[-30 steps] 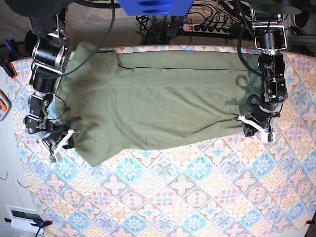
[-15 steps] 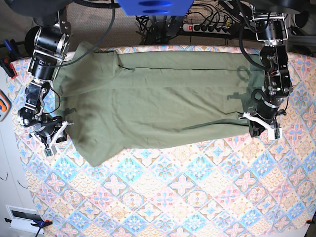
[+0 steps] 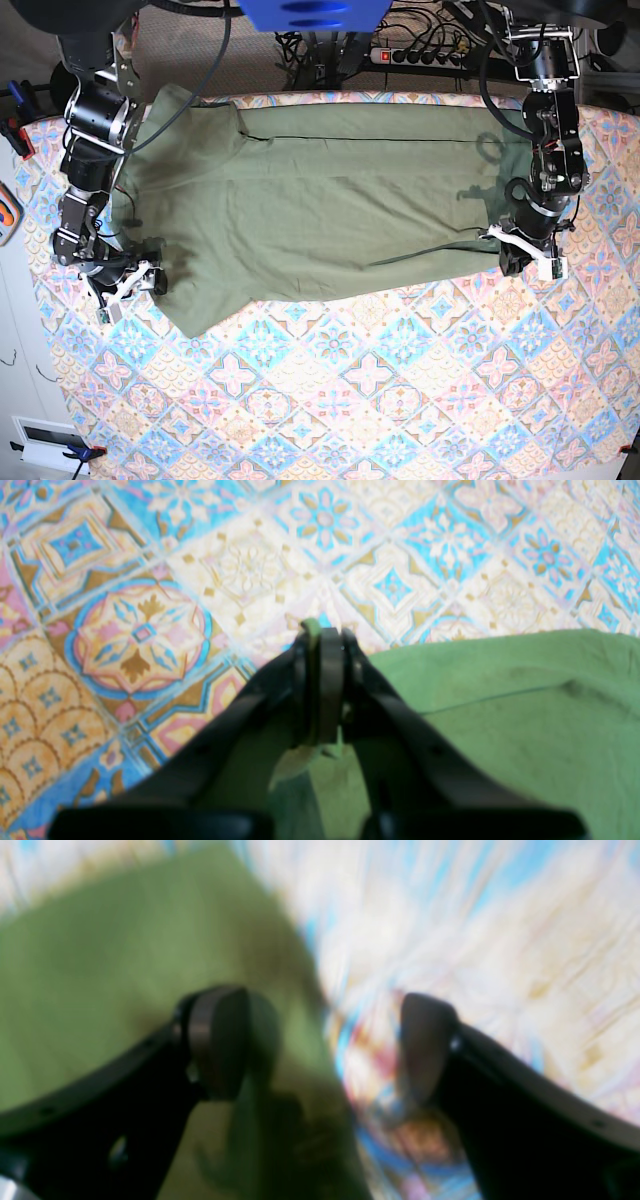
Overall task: Layout the t-shirt on the table in an organized manner, then fold the t-shirt properly
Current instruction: 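Fold the hem over toward the shoulder fold with both grippers, then release the hem and reposition both grippers at the strip's ends, then grasp the strip end with the right gripper and pull it outward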
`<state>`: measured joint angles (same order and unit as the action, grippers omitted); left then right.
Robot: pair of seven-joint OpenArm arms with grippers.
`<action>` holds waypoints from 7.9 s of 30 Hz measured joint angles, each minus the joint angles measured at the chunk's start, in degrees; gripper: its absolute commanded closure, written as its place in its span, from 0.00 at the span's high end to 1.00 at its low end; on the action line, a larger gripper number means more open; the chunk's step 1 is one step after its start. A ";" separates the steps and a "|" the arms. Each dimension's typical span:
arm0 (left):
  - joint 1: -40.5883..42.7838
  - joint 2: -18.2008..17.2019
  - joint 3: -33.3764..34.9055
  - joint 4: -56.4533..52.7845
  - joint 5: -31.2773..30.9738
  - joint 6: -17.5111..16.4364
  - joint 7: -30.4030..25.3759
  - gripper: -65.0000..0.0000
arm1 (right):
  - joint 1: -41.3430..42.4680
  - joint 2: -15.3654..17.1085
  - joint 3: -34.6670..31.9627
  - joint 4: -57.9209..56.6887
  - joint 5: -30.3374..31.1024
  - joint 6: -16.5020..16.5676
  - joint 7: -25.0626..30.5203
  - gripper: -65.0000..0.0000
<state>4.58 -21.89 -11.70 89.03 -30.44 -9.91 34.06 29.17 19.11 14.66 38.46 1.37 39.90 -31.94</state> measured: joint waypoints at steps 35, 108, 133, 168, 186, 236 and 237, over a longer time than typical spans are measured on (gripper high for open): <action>-0.07 0.13 -0.04 -0.04 0.07 0.00 -0.04 0.00 | 1.27 -0.07 -8.28 7.76 -0.81 0.13 2.69 0.03; 22.10 -0.02 -5.38 3.56 -0.48 -0.42 -1.05 0.31 | -34.27 -0.22 7.96 46.10 -0.13 0.55 -11.39 0.35; 21.33 7.43 -9.94 13.73 -0.24 0.17 -0.46 0.41 | -23.30 -0.09 -1.95 52.57 -0.70 0.44 -11.19 0.35; 21.18 8.39 -9.88 15.98 -0.42 0.00 3.23 0.41 | -7.61 -2.73 -6.99 19.30 -0.96 -0.04 -7.06 0.62; 21.20 8.39 -9.88 15.98 -0.39 0.02 3.23 0.41 | -7.54 -4.33 -6.88 14.10 -0.55 -0.04 -3.98 0.61; 19.02 8.28 -9.92 13.27 -0.26 -0.02 3.43 0.41 | -48.83 -4.37 1.60 72.13 -0.85 0.39 -17.77 0.02; 18.71 8.26 -9.92 13.27 -0.24 0.02 3.43 0.41 | -48.85 -4.33 1.60 72.37 -0.48 0.37 -17.03 0.02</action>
<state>23.29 -13.63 -21.63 102.30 -30.68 -9.89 37.50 -19.68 14.79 16.25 110.83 0.89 40.27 -48.97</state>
